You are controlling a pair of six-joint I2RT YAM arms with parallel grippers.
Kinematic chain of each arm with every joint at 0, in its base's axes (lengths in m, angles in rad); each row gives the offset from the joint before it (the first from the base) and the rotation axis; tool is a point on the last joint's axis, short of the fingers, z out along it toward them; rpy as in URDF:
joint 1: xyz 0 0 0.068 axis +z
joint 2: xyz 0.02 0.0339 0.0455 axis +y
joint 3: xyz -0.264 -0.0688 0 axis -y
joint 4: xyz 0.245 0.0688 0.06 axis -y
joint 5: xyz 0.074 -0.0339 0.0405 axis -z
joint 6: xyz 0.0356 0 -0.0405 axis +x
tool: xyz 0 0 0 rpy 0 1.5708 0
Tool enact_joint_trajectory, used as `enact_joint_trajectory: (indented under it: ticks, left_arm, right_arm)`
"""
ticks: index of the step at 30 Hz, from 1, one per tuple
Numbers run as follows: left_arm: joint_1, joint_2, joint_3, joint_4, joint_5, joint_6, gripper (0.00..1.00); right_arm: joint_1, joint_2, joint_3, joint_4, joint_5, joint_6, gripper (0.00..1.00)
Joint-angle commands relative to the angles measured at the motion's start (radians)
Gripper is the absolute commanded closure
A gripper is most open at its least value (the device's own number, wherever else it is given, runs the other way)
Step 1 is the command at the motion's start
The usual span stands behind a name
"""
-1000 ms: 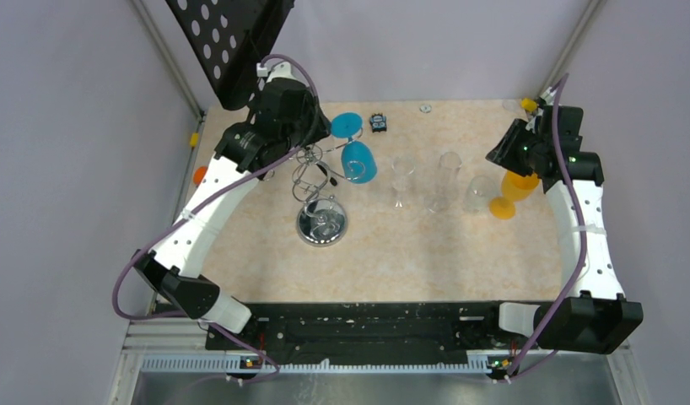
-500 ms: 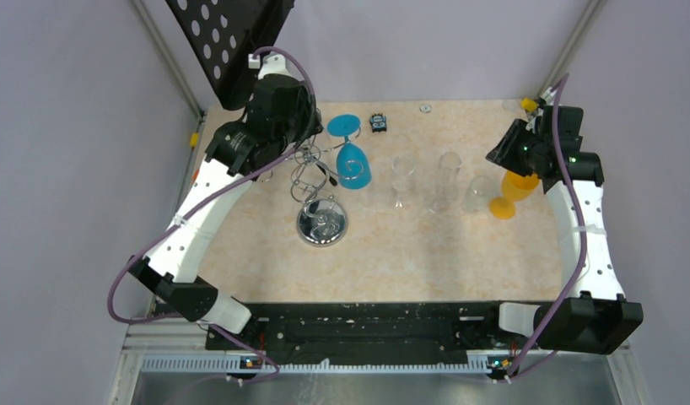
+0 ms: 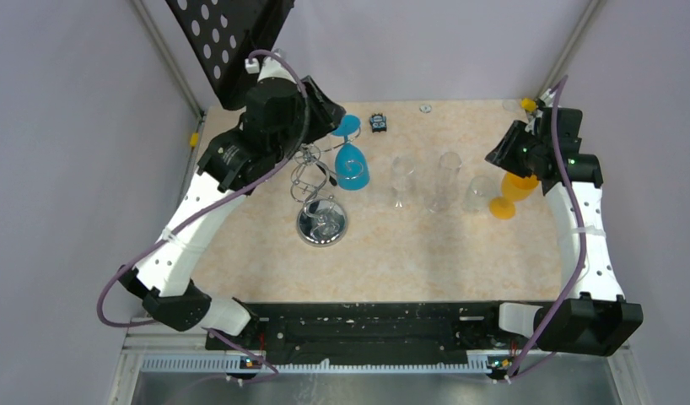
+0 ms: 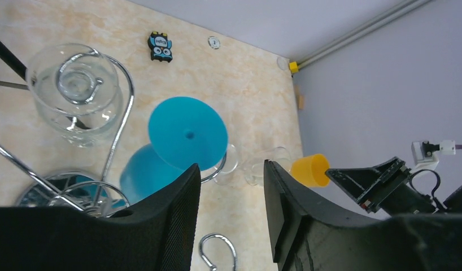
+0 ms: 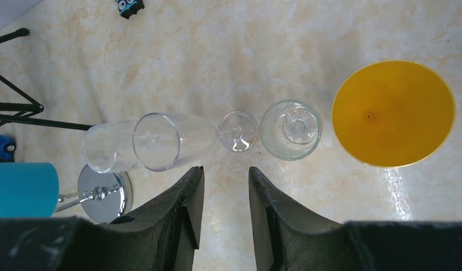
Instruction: Take the wine glass off the wine glass rack
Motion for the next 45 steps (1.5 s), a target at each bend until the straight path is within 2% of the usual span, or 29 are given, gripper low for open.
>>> enact_joint_trajectory:
  ticks: [1,7,14,21,45]
  left_arm:
    - [-0.064,0.031,0.033,0.058,-0.114,-0.116,0.51]
    - [-0.173,0.035,0.002,0.061,-0.446,-0.158,0.51]
    - [-0.207,0.043,-0.023,0.009,-0.556,-0.207,0.47]
    - [-0.208,0.061,-0.065,0.014,-0.54,-0.218,0.43]
    - [-0.179,0.122,-0.098,-0.008,-0.504,-0.26,0.43]
  right_arm:
    - [0.01,-0.037,-0.005,0.029,-0.006,0.007,0.64]
    - [0.01,-0.046,-0.018,0.033,-0.003,0.007,0.64]
    - [0.01,-0.042,-0.017,0.035,-0.004,0.006,0.64]
    - [0.013,-0.031,-0.012,0.038,-0.01,0.007,0.64]
    - [0.017,-0.041,-0.016,0.033,0.002,0.004,0.64]
